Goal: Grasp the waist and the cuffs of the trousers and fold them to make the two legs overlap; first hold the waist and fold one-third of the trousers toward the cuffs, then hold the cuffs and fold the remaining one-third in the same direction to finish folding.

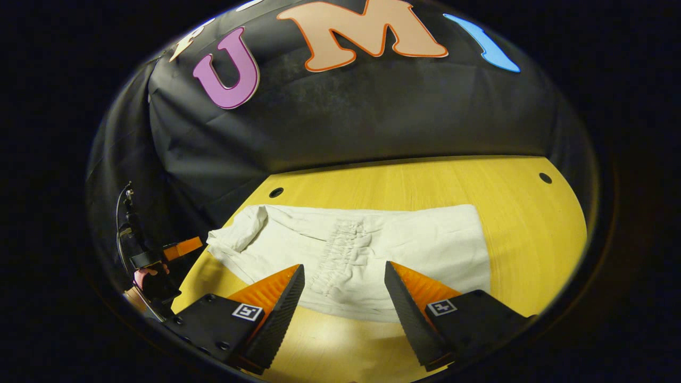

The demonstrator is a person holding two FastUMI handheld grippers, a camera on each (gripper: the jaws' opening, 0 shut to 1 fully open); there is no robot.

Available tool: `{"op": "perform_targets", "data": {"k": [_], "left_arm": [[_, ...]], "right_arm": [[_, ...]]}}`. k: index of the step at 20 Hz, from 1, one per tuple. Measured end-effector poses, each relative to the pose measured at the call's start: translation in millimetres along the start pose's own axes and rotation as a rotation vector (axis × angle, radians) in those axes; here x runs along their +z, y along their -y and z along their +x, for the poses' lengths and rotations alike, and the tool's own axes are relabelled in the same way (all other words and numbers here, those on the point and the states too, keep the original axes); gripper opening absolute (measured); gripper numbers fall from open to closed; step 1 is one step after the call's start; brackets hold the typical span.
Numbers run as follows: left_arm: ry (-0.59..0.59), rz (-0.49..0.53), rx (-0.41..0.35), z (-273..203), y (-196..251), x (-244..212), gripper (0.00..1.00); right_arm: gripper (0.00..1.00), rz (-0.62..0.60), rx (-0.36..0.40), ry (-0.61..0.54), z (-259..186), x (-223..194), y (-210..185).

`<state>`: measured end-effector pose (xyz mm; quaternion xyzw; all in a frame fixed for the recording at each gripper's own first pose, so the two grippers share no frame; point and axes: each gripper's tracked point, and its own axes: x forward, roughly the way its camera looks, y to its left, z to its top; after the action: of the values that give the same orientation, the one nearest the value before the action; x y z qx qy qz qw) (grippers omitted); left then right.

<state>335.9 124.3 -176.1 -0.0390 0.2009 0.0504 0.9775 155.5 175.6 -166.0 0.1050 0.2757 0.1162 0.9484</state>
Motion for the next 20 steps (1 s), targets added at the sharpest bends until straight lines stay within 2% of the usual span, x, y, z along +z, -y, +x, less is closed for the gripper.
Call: {"op": "perform_targets", "data": {"k": [2, 3, 4, 11, 15, 17, 20], "left_arm": [[-0.007, 0.014, -0.003, 14, -3, -2, 0.94], [-0.015, 0.022, -0.007, 21, -5, -4, 0.94], [-0.023, 0.031, -0.011, 26, -6, -6, 0.94], [-0.106, 0.079, -0.007, 50, -16, -30, 0.94], [-0.12, 0.081, -0.004, 52, -22, -33, 0.94], [-0.136, 0.09, 0.004, 51, -25, -35, 0.91], [-0.147, 0.106, -0.005, 54, -22, -32, 0.78]], "right_arm": [[0.97, -0.01, -0.044, 0.03, -13, 7, 11], [0.91, -0.013, -0.067, 0.039, -21, 9, 17], [0.9, -0.011, -0.085, 0.046, -29, 11, 23], [0.91, 0.028, -0.19, 0.082, -67, 24, 62], [0.91, 0.032, -0.223, 0.065, -74, 14, 72], [0.91, 0.041, -0.224, 0.05, -74, 7, 72], [0.91, 0.047, -0.218, 0.04, -72, 1, 70]]}}
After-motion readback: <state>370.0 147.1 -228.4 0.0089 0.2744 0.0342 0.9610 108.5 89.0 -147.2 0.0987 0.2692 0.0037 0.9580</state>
